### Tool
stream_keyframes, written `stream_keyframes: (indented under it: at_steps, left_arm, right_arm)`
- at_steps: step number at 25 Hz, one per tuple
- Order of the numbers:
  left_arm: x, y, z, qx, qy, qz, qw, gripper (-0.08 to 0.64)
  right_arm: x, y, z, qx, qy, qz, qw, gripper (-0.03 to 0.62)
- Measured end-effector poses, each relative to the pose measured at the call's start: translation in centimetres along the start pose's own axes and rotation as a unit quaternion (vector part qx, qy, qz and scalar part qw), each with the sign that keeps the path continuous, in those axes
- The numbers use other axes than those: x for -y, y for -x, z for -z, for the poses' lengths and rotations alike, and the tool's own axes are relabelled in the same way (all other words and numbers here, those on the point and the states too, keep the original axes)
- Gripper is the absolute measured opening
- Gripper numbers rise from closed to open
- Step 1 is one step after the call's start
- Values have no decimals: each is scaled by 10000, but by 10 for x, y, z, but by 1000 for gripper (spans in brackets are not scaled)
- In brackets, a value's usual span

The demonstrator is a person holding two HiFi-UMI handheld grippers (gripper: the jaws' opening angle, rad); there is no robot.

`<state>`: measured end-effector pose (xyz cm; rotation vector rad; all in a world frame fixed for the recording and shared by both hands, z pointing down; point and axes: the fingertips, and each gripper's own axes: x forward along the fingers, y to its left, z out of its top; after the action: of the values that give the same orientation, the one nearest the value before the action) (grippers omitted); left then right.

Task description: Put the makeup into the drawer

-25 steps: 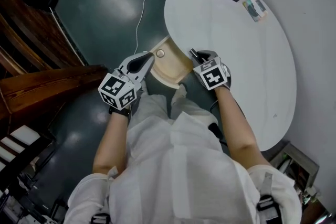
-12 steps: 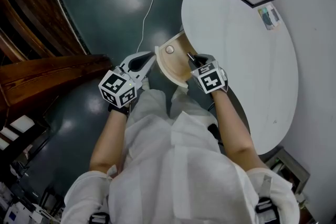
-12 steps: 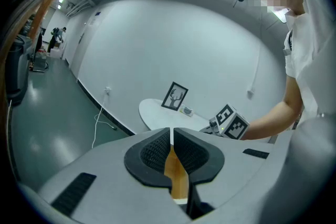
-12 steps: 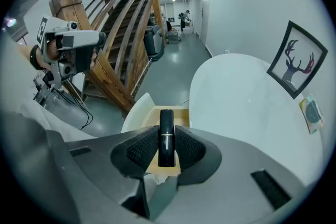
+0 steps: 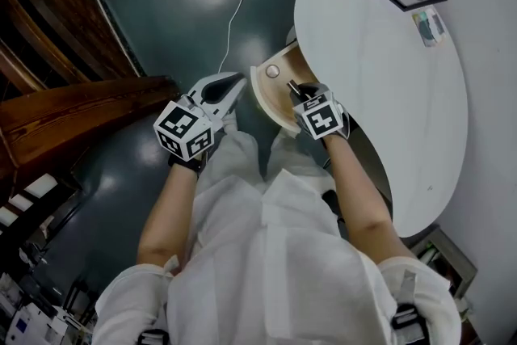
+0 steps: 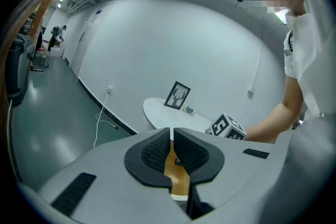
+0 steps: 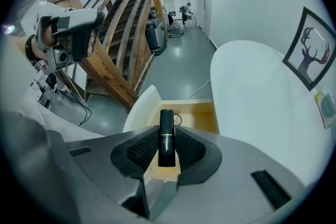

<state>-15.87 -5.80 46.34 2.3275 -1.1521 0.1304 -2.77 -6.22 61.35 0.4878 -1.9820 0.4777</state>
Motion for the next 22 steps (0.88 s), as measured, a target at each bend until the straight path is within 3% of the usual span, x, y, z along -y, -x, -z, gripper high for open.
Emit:
stream_keyframes:
  at_steps: [22]
  left_arm:
    - [-8,19,12,-297,-202,-222,9991,31]
  right_arm:
    - [-6,-99,48,-680,-57,-361,9970,94]
